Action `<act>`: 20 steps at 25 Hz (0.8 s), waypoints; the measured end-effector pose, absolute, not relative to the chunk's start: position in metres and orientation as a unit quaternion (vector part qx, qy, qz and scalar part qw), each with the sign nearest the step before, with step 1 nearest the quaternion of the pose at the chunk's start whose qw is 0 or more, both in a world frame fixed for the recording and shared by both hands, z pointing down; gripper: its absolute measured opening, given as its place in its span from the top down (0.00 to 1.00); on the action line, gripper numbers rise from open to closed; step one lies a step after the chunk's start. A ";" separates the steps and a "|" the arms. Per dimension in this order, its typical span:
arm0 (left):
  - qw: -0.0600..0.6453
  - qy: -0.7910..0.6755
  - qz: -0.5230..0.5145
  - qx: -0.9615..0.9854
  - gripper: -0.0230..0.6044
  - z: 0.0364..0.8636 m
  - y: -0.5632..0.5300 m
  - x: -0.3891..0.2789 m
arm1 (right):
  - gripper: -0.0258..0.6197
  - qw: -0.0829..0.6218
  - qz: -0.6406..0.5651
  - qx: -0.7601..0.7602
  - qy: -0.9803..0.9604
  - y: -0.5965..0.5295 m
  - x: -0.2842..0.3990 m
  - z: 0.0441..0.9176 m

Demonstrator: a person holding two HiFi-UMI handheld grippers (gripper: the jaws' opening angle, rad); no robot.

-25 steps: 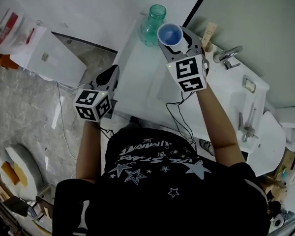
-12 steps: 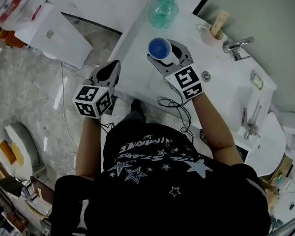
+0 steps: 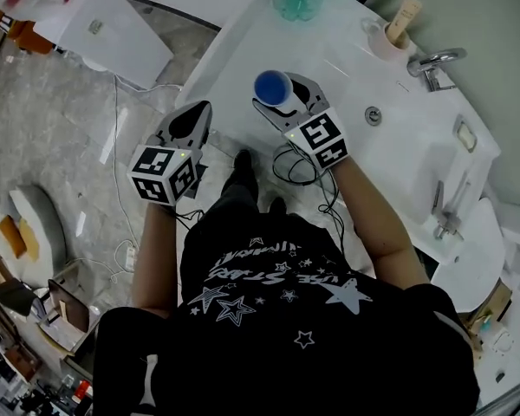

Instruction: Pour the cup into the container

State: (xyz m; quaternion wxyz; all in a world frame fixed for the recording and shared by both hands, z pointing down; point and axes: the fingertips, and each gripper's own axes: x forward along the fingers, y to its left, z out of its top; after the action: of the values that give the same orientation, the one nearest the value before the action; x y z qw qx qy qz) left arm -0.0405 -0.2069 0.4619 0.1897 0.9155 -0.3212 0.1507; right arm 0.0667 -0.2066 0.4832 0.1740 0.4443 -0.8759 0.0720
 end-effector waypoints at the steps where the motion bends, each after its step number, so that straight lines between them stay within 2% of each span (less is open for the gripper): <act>1: 0.192 -0.326 0.150 0.913 0.94 0.463 -0.205 -0.044 | 0.52 0.176 0.070 0.441 -0.877 -0.206 0.065 0.488; 20: 0.225 -0.346 0.158 0.897 0.94 0.490 -0.182 -0.060 | 0.52 0.207 0.100 0.380 -0.896 -0.203 0.033 0.543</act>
State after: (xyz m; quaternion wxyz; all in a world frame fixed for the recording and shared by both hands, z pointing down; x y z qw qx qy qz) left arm -0.0596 -0.1815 0.4902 0.2251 0.8970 -0.3459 0.1581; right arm 0.0326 -0.2030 0.5426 0.2071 0.3804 -0.8958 0.0998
